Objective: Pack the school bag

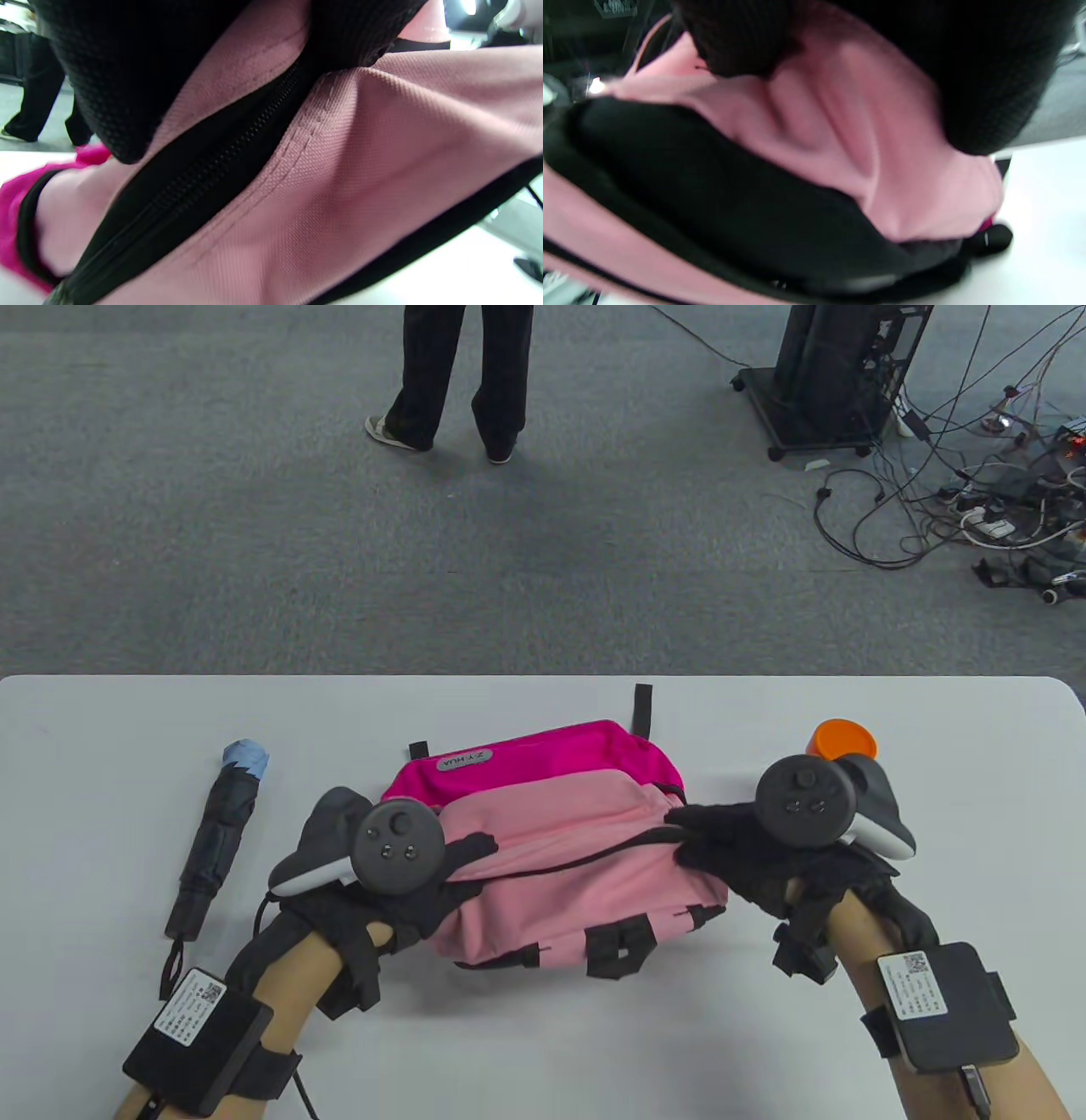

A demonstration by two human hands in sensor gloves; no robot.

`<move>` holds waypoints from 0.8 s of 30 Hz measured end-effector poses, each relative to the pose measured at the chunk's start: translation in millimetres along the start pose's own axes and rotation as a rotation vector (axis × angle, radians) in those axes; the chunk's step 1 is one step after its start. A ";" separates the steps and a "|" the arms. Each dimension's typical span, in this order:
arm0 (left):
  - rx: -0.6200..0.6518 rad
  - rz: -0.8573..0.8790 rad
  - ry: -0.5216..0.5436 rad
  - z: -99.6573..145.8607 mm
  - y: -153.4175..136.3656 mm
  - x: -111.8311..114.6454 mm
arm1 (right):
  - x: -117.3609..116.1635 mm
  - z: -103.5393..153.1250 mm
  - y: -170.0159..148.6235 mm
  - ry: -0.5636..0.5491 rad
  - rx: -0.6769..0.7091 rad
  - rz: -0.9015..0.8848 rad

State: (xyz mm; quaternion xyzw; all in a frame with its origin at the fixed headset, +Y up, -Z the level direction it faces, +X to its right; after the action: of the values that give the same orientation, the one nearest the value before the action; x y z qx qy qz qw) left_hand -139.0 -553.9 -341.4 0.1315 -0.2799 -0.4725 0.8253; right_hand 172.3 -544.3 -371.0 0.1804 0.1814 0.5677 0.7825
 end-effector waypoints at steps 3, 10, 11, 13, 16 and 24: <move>-0.026 0.066 0.094 -7.5 -0.9 -26.6 | 24.3 -3.6 -7.6 -0.095 -0.068 -0.044; -0.341 0.304 0.388 -16.2 -30.3 -70.2 | 61.3 15.4 -2.4 -0.386 -0.114 -0.054; -0.368 0.313 0.395 -17.2 -31.8 -71.5 | 60.6 16.5 0.9 -0.388 -0.102 -0.060; -0.405 0.319 0.402 -17.6 -35.2 -72.7 | 54.1 18.1 10.7 -0.358 -0.069 -0.062; -0.420 0.338 0.443 -17.8 -36.0 -72.0 | 34.8 14.0 28.4 -0.283 -0.025 -0.047; -0.319 0.261 0.490 -15.2 -18.9 -59.2 | -29.7 -33.8 81.6 -0.160 -0.004 0.033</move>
State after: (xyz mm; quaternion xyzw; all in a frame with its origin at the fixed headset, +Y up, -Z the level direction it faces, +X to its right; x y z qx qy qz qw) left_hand -166.9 -513.9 -382.8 0.0735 -0.0098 -0.3550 0.9319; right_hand 80.1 -546.4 -358.2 0.2267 0.1142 0.5645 0.7854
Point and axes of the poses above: the tracker on the back of each hand, its own y axis roughly to the thumb side, its own z axis roughly from the fingertips to the wrist, x = y × z, the point moved 4 cm from there along -z, roughly from the wrist to the fingertips, and after that the axes turned 13 degrees about z, right-handed, at the moved point
